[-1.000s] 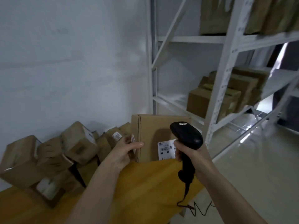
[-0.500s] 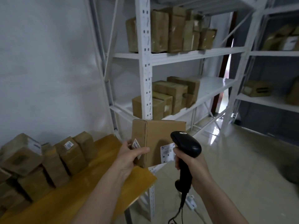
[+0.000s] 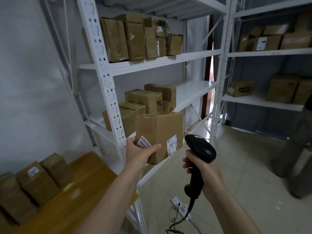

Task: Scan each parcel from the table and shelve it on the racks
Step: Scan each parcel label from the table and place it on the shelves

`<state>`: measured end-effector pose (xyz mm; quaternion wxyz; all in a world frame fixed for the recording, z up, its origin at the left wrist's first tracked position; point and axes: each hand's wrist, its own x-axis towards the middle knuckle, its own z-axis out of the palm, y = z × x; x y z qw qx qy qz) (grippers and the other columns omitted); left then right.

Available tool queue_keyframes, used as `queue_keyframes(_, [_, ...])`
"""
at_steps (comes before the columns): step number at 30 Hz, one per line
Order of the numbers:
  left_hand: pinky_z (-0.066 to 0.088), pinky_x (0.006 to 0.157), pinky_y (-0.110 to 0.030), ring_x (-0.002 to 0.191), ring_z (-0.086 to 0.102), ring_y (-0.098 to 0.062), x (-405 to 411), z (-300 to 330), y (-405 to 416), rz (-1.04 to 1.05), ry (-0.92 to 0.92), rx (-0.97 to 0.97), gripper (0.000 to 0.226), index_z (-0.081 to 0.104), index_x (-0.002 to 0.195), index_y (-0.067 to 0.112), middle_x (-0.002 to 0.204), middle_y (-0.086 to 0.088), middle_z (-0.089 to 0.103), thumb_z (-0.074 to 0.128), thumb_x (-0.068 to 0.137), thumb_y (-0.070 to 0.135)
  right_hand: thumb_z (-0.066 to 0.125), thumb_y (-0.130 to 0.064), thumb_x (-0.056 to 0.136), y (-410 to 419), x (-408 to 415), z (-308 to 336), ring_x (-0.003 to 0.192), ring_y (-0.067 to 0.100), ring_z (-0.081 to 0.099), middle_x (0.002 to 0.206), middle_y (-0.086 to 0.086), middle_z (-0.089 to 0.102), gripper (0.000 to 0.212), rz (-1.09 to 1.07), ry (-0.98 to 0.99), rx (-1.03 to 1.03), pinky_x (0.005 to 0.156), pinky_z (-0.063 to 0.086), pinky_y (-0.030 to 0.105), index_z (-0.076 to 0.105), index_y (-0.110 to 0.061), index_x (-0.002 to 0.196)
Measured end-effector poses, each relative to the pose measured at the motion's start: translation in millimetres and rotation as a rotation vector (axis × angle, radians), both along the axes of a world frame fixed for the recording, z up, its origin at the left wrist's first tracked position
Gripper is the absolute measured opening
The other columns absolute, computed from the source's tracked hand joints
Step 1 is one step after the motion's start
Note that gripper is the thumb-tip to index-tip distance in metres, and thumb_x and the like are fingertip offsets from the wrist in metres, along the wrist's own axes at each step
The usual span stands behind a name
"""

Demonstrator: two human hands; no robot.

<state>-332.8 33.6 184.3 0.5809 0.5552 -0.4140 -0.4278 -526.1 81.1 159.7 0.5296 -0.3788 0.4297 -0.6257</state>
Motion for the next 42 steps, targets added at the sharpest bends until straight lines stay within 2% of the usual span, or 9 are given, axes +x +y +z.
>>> queue_keyframes(3, [0.052,0.051,-0.016,0.071,0.068,-0.006,-33,-4,-26,-0.020,-0.021,-0.040,0.071,0.046,0.100,0.027,0.097,-0.002,0.064,0.095,0.050,0.015,0.074,-0.011,0.081,-18,-18,-2,0.071,0.027,0.070,0.083,0.017,0.073,0.011,-0.045,-0.002,-0.005,0.058,0.052,0.032,0.072,-0.007,0.092])
queue_keyframes(8, [0.058,0.064,-0.022,0.088,0.067,-0.012,-90,-10,-81,-0.049,0.006,-0.029,0.070,0.044,0.101,0.028,0.101,-0.001,0.064,0.094,0.053,0.019,0.074,-0.011,0.080,-63,-53,1,0.084,0.029,0.073,0.090,0.012,0.076,0.018,-0.082,0.024,-0.028,0.068,0.054,0.038,0.070,-0.011,0.098])
queue_keyframes(13, [0.053,0.059,-0.015,0.089,0.063,-0.012,-131,1,-145,-0.081,0.034,-0.022,0.071,0.042,0.106,0.028,0.103,0.001,0.060,0.093,0.057,0.019,0.082,-0.033,0.052,-124,-83,24,0.091,0.027,0.073,0.098,0.009,0.075,0.065,-0.102,0.060,-0.078,0.070,0.056,0.038,0.067,-0.010,0.110])
queue_keyframes(21, [0.050,0.059,-0.011,0.092,0.061,-0.009,-152,16,-233,-0.071,0.005,-0.119,0.078,0.038,0.109,0.030,0.107,0.002,0.056,0.093,0.055,0.019,0.085,-0.029,0.049,-220,-98,43,0.095,0.023,0.072,0.102,0.005,0.075,0.049,-0.122,-0.022,-0.195,0.071,0.060,0.038,0.075,-0.027,0.097])
queue_keyframes(28, [0.057,0.073,-0.026,0.095,0.061,-0.012,-176,53,-288,-0.028,-0.063,-0.251,0.082,0.041,0.108,0.027,0.110,-0.002,0.056,0.095,0.047,0.022,0.089,-0.036,0.055,-285,-114,70,0.100,0.024,0.070,0.111,0.004,0.072,0.069,-0.143,-0.025,-0.274,0.087,0.056,0.048,0.067,-0.020,0.119])
queue_keyframes(30, [0.058,0.077,-0.033,0.096,0.061,-0.014,-183,76,-307,0.018,-0.113,-0.319,0.082,0.040,0.107,0.026,0.110,-0.003,0.054,0.094,0.045,0.025,0.089,-0.036,0.056,-305,-119,88,0.101,0.022,0.070,0.112,0.003,0.072,0.071,-0.134,-0.029,-0.332,0.086,0.056,0.045,0.065,-0.021,0.121])
queue_keyframes(35, [0.058,0.072,-0.033,0.091,0.058,-0.011,-209,128,-354,0.139,-0.307,-0.422,0.078,0.034,0.098,0.034,0.102,0.006,0.050,0.092,0.045,0.036,0.081,-0.030,0.057,-355,-135,137,0.103,0.019,0.069,0.112,0.001,0.072,0.070,-0.062,-0.063,-0.466,0.072,0.059,0.030,0.062,-0.020,0.123])
queue_keyframes(39, [0.058,0.074,-0.037,0.092,0.056,-0.013,-241,163,-396,0.215,-0.347,-0.490,0.078,0.033,0.098,0.031,0.103,0.006,0.044,0.092,0.048,0.035,0.077,-0.022,0.064,-399,-157,172,0.101,0.019,0.070,0.110,0.003,0.073,0.051,-0.001,-0.074,-0.529,0.069,0.059,0.029,0.066,-0.022,0.114])
queue_keyframes(42, [0.054,0.080,-0.037,0.094,0.049,-0.014,-268,187,-428,0.334,-0.368,-0.560,0.076,0.033,0.099,0.026,0.101,0.007,0.040,0.091,0.050,0.029,0.074,-0.015,0.072,-435,-176,193,0.102,0.022,0.070,0.110,0.007,0.072,0.045,0.039,-0.061,-0.557,0.081,0.058,0.039,0.065,-0.018,0.116])
